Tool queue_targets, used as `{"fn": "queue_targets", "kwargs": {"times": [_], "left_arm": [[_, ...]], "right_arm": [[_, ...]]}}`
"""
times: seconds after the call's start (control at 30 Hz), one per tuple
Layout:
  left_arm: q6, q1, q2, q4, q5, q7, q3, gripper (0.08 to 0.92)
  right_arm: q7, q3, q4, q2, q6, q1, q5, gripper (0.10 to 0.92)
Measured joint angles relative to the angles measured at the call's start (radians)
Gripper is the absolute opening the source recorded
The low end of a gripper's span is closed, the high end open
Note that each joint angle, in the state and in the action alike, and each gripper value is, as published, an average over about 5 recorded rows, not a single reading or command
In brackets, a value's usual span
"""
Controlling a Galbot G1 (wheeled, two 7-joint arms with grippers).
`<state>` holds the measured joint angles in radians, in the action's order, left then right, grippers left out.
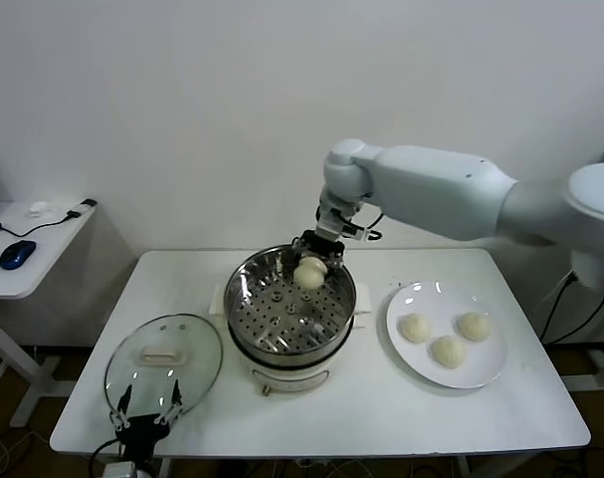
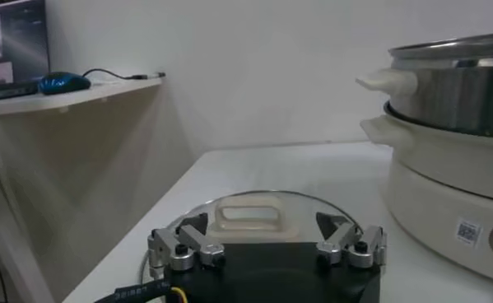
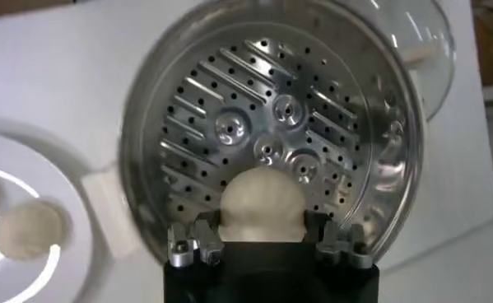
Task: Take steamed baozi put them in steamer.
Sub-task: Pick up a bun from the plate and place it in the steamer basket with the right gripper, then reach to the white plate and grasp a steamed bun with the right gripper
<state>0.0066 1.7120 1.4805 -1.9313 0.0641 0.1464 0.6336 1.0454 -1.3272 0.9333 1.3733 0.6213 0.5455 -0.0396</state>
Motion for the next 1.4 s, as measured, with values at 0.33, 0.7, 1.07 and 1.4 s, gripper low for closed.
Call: {"fn": "queue_targets", "kwargs": {"times": [0.33, 0.7, 1.07, 1.4], "left_arm": [[-0.005, -0.002, -0.001, 0.006, 0.001, 0.003, -0.001, 0.823], [-0.010, -0.001, 0.000, 0.011, 0.002, 0.013, -0.007, 0.823], [-0.009, 0.006, 0.008, -0.001, -0.011, 0.011, -0.019, 0.823], [-0.010, -0.004, 0.004, 0.011, -0.014, 0.011, -0.025, 0.823]], "right_arm": [[-0.016, 0.069, -0.208, 0.120, 0.109, -0.103, -0.113, 0.679], [-0.017, 0.074, -0.295, 0.162, 0.158, -0.116, -0.092, 0.805], [0.074, -0.104, -0.176, 0.036, 0.053, 0.092, 0.312, 0.823], [0.050, -0.360, 0.073, -0.304, -0.298, 0.261, 0.554, 0.823]]}}
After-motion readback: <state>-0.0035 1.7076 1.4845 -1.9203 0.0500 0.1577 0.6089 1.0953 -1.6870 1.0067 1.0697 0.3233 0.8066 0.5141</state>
